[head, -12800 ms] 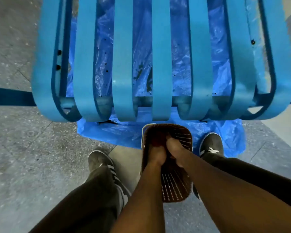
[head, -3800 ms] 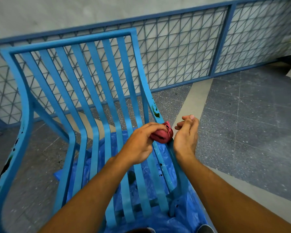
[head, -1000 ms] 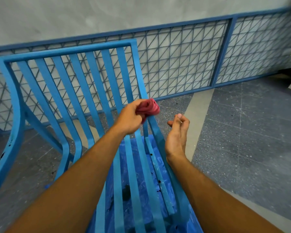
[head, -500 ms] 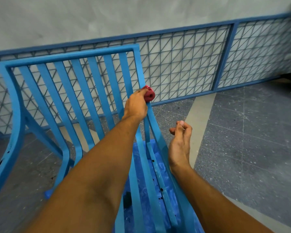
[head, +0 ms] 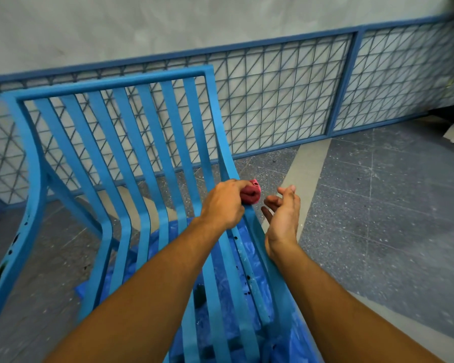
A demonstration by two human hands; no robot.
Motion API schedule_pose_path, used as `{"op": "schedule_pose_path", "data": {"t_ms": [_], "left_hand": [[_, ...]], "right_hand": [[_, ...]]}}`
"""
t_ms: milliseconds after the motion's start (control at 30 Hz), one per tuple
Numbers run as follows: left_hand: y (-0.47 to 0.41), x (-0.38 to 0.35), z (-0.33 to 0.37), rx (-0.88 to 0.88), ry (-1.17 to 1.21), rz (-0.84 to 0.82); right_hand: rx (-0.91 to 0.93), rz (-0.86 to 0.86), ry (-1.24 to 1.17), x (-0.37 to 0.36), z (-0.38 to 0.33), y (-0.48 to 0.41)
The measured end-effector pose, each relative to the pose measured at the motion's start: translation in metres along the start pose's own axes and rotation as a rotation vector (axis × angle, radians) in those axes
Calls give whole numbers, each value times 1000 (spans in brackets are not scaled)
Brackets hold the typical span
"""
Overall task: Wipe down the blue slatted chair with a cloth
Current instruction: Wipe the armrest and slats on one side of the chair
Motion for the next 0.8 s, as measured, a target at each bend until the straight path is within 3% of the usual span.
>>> {"op": "schedule_pose_path", "data": {"t_ms": [100, 300, 567, 667, 800], "left_hand": [[25, 1, 10, -19, 26, -22], [82, -1, 27, 16, 175, 92], [129, -9, 37, 49, 265, 116], [147, -25, 24, 180, 528, 83], [179, -68, -15, 549, 926, 104]], "right_hand": [[37, -34, 73, 9, -5, 15], [118, -62, 146, 35, -12, 44], [-35, -108, 61, 92, 10, 72], [-90, -96, 9, 107, 16, 77], [-95, -183, 132, 118, 26, 81]]}}
Point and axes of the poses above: each hand's wrist, its own y-axis away from the middle knuckle, its own x-axis out of the back of the hand, z = x × y, the point moved 9 cm from there along -y, towards the middle knuckle, and after that the axes turned 15 degrees about -y, right-handed, at the moved point
